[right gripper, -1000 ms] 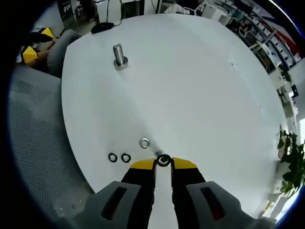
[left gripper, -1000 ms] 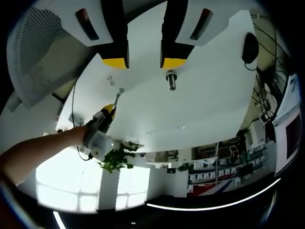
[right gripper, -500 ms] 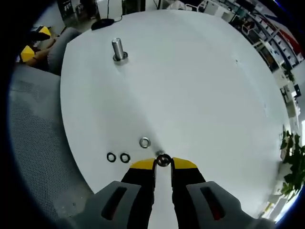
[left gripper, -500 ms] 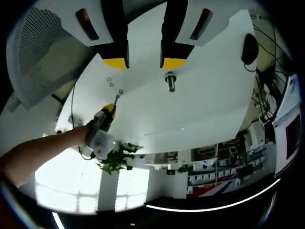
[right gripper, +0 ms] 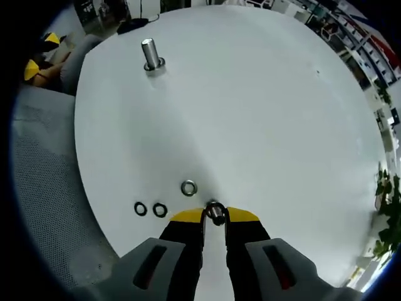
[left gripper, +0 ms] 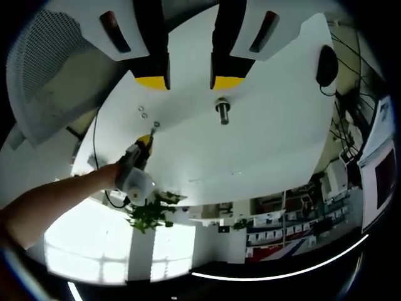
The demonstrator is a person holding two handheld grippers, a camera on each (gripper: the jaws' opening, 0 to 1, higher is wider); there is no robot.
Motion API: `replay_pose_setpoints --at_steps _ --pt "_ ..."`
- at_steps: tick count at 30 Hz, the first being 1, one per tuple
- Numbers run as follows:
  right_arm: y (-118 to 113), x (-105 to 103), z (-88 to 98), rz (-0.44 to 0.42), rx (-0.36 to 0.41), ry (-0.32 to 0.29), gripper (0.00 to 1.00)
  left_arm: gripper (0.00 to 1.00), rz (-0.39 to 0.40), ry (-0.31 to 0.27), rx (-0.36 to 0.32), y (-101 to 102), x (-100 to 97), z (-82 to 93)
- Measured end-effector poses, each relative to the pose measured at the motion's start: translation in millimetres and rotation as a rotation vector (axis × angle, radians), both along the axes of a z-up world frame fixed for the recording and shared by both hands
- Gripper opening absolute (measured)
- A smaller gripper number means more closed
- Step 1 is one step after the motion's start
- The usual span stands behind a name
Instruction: Place the washer onto the threaded stud by aligning its center hole with the stud, sliding it down to the base, and recovering from edge contact or off-axis alignment until the washer reaches the visible bottom stop.
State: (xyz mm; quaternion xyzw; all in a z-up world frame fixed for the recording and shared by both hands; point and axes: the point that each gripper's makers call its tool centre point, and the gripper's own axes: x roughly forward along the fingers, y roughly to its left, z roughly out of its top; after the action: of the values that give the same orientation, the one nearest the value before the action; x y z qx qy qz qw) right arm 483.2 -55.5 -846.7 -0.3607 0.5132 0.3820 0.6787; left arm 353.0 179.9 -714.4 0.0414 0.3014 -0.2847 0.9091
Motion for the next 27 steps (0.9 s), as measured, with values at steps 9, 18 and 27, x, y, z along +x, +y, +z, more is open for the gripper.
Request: replay_pose_setpoints --at_steps 9,18,27 --pt "-0.6 0.2 -8.5 0.019 -0.010 0.019 0.14 0.23 -0.003 0.016 0.008 0.2 -0.8 -3.6" --pt "-5.2 -1.5 -15.3 0.019 -0.020 0.036 0.14 0.23 -0.006 0.028 0.007 -0.5 -2.1 -5.6" --pt "-7.1 0.7 -18.3 -0.004 -0.008 0.044 0.14 0.23 -0.008 0.029 0.006 -0.7 -2.9 -6.1"
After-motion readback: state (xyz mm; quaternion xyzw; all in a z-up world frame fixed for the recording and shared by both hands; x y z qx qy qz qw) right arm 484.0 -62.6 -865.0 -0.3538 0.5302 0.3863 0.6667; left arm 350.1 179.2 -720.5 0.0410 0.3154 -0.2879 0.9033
